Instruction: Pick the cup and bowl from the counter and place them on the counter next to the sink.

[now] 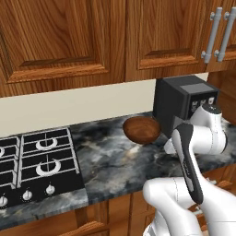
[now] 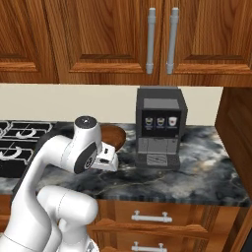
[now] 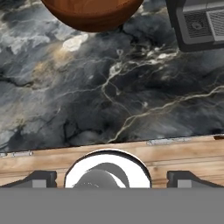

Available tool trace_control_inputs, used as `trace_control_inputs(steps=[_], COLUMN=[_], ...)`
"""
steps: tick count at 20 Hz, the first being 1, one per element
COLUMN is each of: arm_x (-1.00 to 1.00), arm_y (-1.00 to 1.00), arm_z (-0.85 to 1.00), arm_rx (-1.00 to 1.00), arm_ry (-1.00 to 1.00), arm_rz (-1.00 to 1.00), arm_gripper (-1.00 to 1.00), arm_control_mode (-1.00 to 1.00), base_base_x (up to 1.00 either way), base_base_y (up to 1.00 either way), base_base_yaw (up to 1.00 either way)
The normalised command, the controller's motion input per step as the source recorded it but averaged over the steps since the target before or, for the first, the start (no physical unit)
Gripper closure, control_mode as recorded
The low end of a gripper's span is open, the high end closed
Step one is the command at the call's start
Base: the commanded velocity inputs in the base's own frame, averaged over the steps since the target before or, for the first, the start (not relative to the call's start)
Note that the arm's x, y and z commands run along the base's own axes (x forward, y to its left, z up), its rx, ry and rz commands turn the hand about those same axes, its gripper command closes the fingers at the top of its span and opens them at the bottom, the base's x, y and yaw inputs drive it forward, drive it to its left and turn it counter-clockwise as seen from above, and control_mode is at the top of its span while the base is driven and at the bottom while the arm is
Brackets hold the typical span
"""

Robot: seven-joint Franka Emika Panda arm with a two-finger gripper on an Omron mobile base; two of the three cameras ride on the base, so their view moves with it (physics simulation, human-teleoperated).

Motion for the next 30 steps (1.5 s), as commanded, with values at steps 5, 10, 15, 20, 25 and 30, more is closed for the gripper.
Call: trace_control_inputs(steps=[5, 10, 15, 20, 25, 30], arm_x=[0.21, 0.28, 0.26, 0.25, 0.34, 0.3], arm_y=[0.54, 0.59, 0.56, 0.46, 0.39, 0.06], arm_z=[-0.08, 0.0, 0.0, 0.02, 0.0, -0.01], arm_rx=[0.0, 0.0, 0.0, 0.0, -0.06, -0.1], arm_ry=[0.0, 0.0, 0.0, -0.01, -0.04, -0.07], arm_rz=[0.0, 0.08, 0.07, 0.04, 0.04, 0.03], arm_gripper=[-1.0, -1.0, -1.0, -1.0, -1.0, -1.0], arm_control_mode=[-1.0, -1.0, -1.0, -1.0, -1.0, -1.0], base_base_x=[0.0, 0.0, 0.0, 0.0, 0.0, 0.0], base_base_y=[0.0, 0.0, 0.0, 0.0, 0.0, 0.0], base_base_yaw=[0.0, 0.0, 0.0, 0.0, 0.0, 0.0])
